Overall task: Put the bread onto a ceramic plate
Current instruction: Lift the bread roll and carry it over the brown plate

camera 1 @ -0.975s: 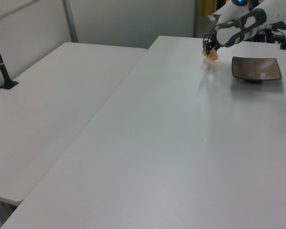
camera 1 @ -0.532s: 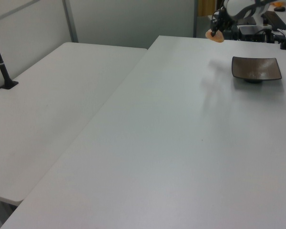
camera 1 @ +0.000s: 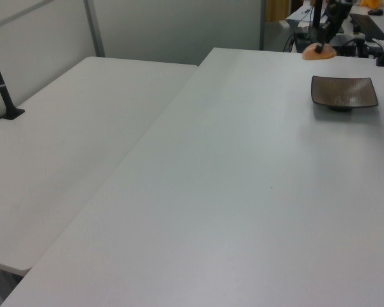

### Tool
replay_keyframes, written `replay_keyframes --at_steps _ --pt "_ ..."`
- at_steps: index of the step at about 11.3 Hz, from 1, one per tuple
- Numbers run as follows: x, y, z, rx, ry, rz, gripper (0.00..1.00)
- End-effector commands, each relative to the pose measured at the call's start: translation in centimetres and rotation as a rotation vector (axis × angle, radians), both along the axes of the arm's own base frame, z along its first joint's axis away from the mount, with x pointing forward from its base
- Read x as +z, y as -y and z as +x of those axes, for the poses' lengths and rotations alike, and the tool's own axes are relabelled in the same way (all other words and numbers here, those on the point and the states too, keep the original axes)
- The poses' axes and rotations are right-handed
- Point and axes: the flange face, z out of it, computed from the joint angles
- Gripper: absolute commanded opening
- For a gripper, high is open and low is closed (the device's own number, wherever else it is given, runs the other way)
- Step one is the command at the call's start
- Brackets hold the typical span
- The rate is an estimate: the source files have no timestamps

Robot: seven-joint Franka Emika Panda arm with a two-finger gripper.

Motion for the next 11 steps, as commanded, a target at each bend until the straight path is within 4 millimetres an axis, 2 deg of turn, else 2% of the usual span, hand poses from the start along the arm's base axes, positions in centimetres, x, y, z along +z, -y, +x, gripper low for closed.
replay_keyframes --at_steps 1,3,4,5,6,7,10,11 --pt "-2.9 -1.1 -2.6 0.124 -0.113 0.013 0.43" --pt "-6.6 -1.5 -2.7 0.146 -0.194 0.007 0.43" --pt "-7.7 -1.7 -2.5 0.148 -0.216 0.007 0.52" --pt "-8.7 -1.9 -2.2 0.145 -0.236 0.01 0.68" --pt "-9.2 -1.9 -2.1 0.141 -0.245 0.012 0.94" --pt "-8.9 -1.9 -2.0 0.14 -0.243 0.011 1.0" --pt "-8.0 -1.8 -1.8 0.138 -0.231 0.008 1.0" --pt "-7.1 -1.7 -1.7 0.126 -0.216 0.007 1.0"
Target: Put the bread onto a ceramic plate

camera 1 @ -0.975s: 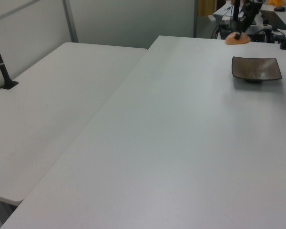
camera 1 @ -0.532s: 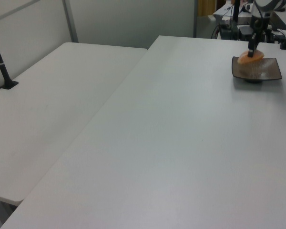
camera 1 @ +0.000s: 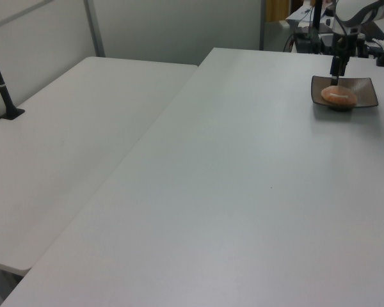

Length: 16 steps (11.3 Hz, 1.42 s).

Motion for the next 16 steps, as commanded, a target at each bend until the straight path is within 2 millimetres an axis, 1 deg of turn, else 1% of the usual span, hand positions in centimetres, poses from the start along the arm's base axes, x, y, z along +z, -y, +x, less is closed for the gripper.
replay_keyframes --at_steps 1,2,4,5,7,8,9,10,11,12,13,14,15,16 --pt "2.7 -0.1 0.4 -0.03 0.017 -0.001 1.0" --pt "3.8 -0.7 0.9 -0.048 0.011 0.005 1.0" --pt "7.6 -2.6 1.7 -0.104 0.034 0.026 1.0" --pt "9.2 -4.1 2.3 -0.135 0.039 0.039 1.0" --pt "11.5 -9.6 4.2 -0.171 0.037 0.051 1.0" --pt "13.4 -12.1 5.1 -0.211 0.049 0.04 1.0" --pt "14.7 -15.1 5.9 -0.227 0.044 0.039 1.0" --pt "15.7 -17.2 6.2 -0.218 0.037 0.038 1.0" --pt "17.1 -19.6 6.3 -0.19 0.033 0.034 1.0" --pt "17.8 -22.7 6.3 -0.131 0.016 0.02 1.0" --pt "18.1 -25.7 6.1 -0.066 0.011 -0.021 1.0" --pt "18.0 -28.6 6.1 -0.014 0.01 -0.037 1.0" --pt "17.7 -30.8 6.2 0.003 0.011 -0.062 1.0" --pt "17.6 -32.0 6.3 0.0 0.014 -0.073 1.0"
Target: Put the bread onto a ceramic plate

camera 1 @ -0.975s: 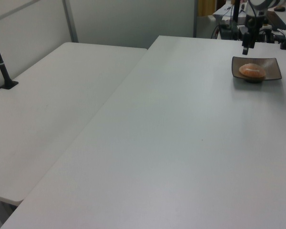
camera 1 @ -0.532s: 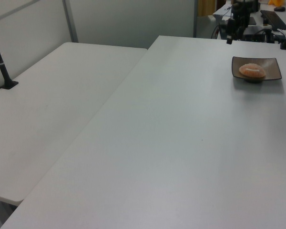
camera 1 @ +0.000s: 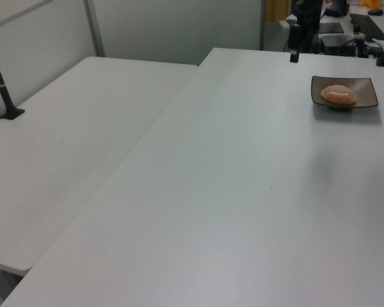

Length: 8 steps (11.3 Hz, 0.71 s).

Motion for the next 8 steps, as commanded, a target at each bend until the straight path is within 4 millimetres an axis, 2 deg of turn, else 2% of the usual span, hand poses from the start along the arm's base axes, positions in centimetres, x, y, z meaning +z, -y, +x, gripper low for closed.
replay_keyframes --at_steps 1,4,8 --pt "0.09 -4.15 -0.45 0.028 -0.006 -0.049 1.0" --pt "-0.76 -4.96 -0.17 0.057 -0.017 -0.048 1.0" --pt "0.01 -4.92 -0.27 0.071 0.007 -0.045 1.0"
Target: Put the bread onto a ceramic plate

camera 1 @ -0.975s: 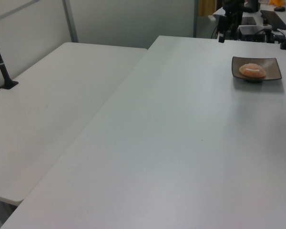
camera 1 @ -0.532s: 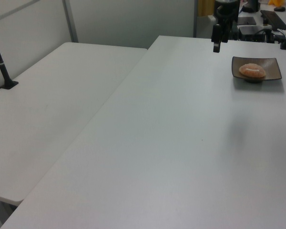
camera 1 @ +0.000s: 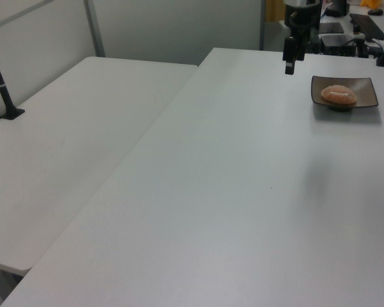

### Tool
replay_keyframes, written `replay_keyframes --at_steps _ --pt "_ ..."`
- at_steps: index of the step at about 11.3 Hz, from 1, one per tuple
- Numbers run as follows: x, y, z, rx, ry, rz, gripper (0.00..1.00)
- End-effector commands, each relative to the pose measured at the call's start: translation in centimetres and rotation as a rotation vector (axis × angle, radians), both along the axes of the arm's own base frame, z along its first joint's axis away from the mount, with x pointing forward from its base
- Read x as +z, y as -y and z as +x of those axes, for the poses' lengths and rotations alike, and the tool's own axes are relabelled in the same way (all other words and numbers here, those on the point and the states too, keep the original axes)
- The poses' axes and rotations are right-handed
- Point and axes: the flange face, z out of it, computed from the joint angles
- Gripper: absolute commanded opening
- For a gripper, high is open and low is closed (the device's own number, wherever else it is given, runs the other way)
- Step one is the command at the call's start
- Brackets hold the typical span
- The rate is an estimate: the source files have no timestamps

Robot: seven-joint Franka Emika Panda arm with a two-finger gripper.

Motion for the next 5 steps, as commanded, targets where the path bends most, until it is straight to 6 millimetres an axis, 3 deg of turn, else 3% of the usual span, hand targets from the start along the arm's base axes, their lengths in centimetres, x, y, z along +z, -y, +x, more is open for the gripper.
replay_keyframes --at_steps 1,5 --pt "0.87 0.03 -0.31 0.05 0.009 -0.007 1.0" --pt "0.52 -0.06 -0.32 0.053 -0.002 -0.006 1.0"
